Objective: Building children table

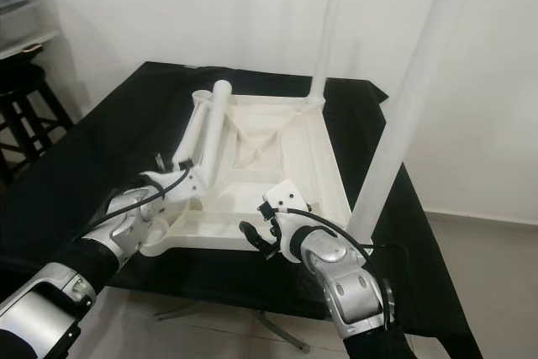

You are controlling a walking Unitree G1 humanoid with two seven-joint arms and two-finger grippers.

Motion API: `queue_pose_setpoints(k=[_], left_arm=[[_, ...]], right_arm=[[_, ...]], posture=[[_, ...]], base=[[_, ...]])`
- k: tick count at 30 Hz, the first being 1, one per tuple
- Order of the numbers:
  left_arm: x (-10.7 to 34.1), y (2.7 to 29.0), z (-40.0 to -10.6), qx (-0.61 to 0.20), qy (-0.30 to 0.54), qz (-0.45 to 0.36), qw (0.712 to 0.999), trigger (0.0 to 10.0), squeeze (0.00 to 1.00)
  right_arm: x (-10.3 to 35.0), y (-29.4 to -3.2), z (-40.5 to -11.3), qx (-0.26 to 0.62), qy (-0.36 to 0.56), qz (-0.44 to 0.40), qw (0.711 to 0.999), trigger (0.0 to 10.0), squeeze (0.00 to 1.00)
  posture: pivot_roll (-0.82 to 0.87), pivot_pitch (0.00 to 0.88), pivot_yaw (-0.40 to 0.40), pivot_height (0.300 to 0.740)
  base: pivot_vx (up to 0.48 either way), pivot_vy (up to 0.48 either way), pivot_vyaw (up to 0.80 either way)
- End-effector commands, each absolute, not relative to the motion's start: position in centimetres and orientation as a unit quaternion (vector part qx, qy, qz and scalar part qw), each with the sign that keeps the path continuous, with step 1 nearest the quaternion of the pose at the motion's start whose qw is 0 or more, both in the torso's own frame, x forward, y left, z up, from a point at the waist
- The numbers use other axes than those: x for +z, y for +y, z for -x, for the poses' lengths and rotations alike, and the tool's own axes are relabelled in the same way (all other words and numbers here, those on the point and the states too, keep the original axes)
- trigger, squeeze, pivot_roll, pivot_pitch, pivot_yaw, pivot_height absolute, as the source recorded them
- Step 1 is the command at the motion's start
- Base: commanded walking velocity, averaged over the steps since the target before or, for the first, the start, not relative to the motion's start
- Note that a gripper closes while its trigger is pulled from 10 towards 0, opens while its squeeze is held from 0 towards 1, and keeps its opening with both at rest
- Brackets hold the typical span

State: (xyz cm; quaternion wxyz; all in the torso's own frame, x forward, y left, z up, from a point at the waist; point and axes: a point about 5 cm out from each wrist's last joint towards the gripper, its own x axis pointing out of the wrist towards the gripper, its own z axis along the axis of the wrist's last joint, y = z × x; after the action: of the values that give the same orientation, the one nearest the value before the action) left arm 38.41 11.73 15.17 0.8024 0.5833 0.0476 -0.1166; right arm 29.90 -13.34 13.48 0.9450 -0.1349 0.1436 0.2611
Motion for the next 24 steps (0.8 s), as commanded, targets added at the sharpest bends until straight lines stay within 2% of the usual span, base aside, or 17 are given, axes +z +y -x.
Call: queue_pose_setpoints(k=[1, 9, 24], left_arm=[[14.5, 12.1, -38.3, -0.12, 0.061, -0.58, 0.804, 0.0, 0.0], [14.7, 12.4, -38.2, -0.109, 0.05, -0.579, 0.807, 0.0, 0.0], [18.8, 14.3, -38.1, -0.045, -0.042, -0.525, 0.849, 0.0, 0.0]], right_arm=[[13.4, -13.3, -29.8, 0.26, 0.14, 0.138, 0.945, 10.0, 0.0], [13.5, -13.6, -29.8, 0.256, 0.14, 0.14, 0.946, 10.0, 0.0], [15.5, -14.5, -30.6, 0.226, 0.089, 0.107, 0.964, 10.0, 0.0]], posture=[[-0.04, 0.0, -0.035, 0.74], [-0.04, 0.0, -0.036, 0.74], [-0.05, 0.0, -0.028, 0.74]], base=[[0.0, 0.0, 0.0], [0.0, 0.0, 0.0], [0.0, 0.0, 0.0]])
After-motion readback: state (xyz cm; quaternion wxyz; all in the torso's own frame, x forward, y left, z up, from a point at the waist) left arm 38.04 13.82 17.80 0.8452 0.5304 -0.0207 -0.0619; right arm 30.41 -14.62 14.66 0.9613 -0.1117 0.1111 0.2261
